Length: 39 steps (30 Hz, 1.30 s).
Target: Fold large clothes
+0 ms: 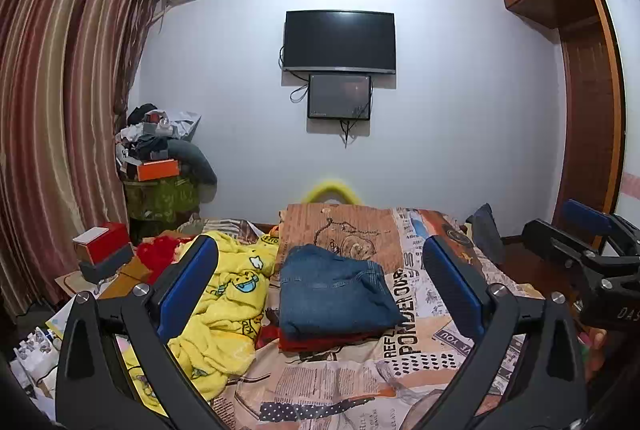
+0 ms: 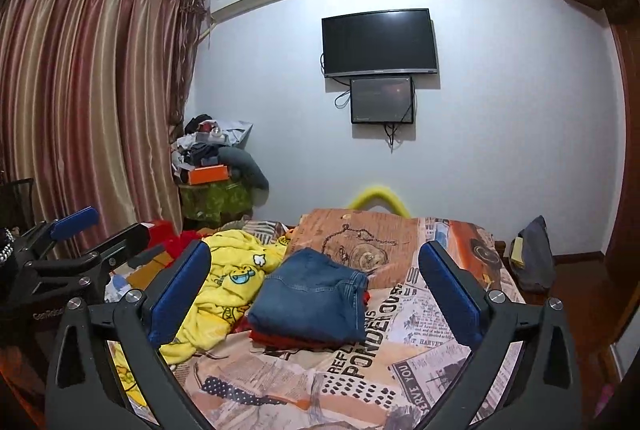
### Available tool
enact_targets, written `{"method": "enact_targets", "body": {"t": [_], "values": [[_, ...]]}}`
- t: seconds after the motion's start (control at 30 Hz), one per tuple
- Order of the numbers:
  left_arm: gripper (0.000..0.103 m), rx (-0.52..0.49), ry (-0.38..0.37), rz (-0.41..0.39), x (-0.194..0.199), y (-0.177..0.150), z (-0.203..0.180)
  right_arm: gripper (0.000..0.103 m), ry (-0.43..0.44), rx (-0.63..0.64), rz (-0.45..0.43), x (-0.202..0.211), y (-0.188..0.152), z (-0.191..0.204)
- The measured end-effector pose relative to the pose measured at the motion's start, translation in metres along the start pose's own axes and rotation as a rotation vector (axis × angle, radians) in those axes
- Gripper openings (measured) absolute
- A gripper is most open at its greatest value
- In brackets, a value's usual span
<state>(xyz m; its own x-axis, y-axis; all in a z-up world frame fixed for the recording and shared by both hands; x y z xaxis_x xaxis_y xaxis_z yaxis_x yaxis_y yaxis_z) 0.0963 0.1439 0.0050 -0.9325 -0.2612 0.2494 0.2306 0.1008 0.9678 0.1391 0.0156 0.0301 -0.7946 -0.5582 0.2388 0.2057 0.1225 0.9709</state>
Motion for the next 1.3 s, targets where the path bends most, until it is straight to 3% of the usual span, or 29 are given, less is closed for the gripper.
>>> {"method": "enact_targets", "body": {"t": [1.3], "values": [[0.103, 0.004, 0.000, 0.019, -0.0050, -0.0029, -0.0036, 0.103, 0.001, -0.050, 0.019, 0.0021, 0.0013, -0.0077]]}}
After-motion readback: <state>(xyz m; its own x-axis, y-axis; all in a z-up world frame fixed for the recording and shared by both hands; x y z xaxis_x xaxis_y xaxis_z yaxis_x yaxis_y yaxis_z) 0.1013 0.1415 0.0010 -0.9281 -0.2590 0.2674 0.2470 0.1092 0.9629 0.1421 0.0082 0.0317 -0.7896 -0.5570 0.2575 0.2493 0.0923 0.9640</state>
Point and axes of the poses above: each gripper's, at about its wrist camera, not at the fingertips, and x roughly against the way its jaws point, z to its left, y to its top, the point moved 3 cm from there along -x, roughly the way its jaws point, and after that the axes turned 4 degrees about z, right-handed, at the moved point
